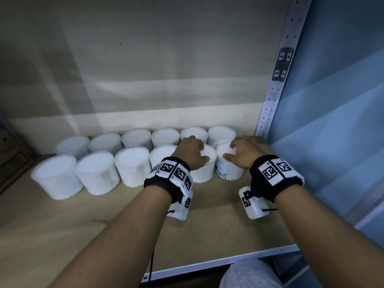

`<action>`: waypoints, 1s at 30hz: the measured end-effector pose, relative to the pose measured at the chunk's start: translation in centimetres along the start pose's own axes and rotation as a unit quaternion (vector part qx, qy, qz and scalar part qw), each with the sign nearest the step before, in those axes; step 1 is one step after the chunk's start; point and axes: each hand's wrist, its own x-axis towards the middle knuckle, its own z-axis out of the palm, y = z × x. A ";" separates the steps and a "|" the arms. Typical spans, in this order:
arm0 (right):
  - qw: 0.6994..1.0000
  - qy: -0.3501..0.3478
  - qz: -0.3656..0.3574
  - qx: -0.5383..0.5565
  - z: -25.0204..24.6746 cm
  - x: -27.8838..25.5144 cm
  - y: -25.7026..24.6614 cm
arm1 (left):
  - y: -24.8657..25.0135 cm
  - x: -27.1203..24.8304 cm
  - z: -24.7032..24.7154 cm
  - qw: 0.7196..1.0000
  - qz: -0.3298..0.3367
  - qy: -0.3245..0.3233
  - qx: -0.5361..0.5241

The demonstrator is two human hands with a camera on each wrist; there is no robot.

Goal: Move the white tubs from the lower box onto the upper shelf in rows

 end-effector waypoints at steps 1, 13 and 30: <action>1.000 -0.003 -0.003 0.002 -0.1 -0.1 0.0 | 0.0 0.0 0.0 1.000 0.000 0.000 0.000; 0.998 -0.010 -0.026 0.058 -1.8 -1.4 0.5 | -0.1 0.0 0.0 1.000 0.006 -0.007 0.005; 0.998 0.010 -0.010 -0.054 -0.8 -0.6 -0.1 | -0.3 -0.2 0.2 1.000 0.014 -0.004 0.012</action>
